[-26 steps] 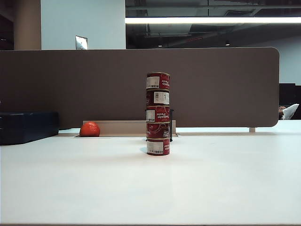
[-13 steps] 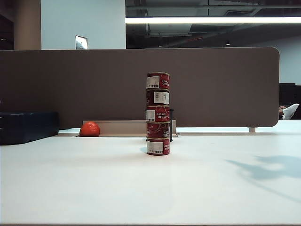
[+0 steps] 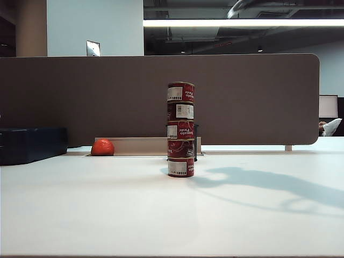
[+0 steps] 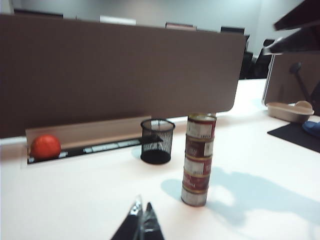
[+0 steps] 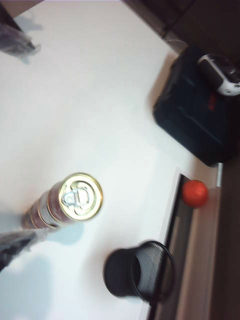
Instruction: Take a can of tomato sauce from the stacked ones and place it on the table.
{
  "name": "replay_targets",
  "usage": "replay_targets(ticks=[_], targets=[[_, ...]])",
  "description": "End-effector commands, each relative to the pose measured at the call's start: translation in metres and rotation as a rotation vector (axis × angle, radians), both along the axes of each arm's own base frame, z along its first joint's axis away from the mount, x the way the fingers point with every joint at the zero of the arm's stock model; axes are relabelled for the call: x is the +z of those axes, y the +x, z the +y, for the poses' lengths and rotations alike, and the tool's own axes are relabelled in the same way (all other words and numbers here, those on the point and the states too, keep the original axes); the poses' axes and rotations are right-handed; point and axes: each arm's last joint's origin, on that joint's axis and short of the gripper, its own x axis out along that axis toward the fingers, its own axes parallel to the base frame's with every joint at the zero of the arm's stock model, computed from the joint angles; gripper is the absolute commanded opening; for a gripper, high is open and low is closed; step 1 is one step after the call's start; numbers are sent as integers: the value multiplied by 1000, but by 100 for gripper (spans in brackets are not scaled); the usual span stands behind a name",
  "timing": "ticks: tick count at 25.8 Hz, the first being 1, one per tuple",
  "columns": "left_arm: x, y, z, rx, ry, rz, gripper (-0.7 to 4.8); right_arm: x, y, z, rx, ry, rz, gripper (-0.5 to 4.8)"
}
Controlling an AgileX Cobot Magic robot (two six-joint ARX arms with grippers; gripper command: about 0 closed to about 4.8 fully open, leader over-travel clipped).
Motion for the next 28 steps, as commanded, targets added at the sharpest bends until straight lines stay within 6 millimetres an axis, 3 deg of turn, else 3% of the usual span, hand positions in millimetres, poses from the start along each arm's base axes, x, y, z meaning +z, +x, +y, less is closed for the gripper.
replay_targets(ticks=[1, 7, 16, 22, 28], targets=[[-1, 0, 0, -4, 7, 21, -6, -11, 17, 22, 27, -16, 11, 479], [-1, 0, 0, -4, 7, 22, -6, -36, 42, 43, 21, -47, 29, 479], [-2, 0, -1, -21, 9, 22, -6, -68, 66, 54, 19, -72, 82, 479], [-3, 0, -1, -22, 11, 42, -6, -86, 76, 63, 18, -94, 107, 479], [-4, 0, -1, -23, 12, 53, -6, -92, 80, 64, -11, -114, 105, 479]])
